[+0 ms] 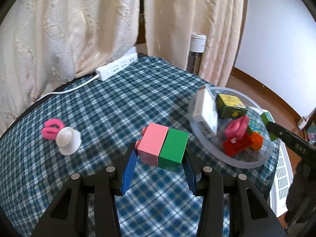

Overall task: Organize objects
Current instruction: 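Carry the pink-green block and green dotted brick toward the clear bowl with both grippers, then lower the pink-green block into the bowl and open the left gripper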

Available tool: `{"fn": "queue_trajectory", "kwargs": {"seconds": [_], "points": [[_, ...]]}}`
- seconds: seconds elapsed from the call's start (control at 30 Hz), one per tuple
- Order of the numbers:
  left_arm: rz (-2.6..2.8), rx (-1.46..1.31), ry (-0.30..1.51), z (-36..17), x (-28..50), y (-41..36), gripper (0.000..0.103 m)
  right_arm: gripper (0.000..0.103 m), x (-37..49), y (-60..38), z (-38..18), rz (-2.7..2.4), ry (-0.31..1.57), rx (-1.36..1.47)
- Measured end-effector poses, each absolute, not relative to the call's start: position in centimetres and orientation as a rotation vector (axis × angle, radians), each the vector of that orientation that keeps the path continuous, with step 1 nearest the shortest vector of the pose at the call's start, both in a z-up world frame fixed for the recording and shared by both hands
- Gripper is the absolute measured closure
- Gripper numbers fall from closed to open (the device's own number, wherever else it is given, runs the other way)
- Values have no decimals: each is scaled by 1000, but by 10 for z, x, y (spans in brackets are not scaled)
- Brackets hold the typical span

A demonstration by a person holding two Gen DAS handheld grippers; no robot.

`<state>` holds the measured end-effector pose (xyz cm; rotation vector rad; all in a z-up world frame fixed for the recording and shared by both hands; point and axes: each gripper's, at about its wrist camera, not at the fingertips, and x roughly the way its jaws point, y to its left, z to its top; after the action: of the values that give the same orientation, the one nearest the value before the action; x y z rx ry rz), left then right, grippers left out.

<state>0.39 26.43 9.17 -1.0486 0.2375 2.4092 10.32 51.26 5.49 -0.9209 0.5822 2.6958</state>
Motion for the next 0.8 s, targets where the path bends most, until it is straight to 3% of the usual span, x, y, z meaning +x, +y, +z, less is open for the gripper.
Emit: {"fn": "queue_trajectory", "kwargs": {"seconds": [0.8], "points": [[2267, -1049, 293, 83, 7, 351, 57, 70, 89, 545, 41, 2689, 567, -935]]}}
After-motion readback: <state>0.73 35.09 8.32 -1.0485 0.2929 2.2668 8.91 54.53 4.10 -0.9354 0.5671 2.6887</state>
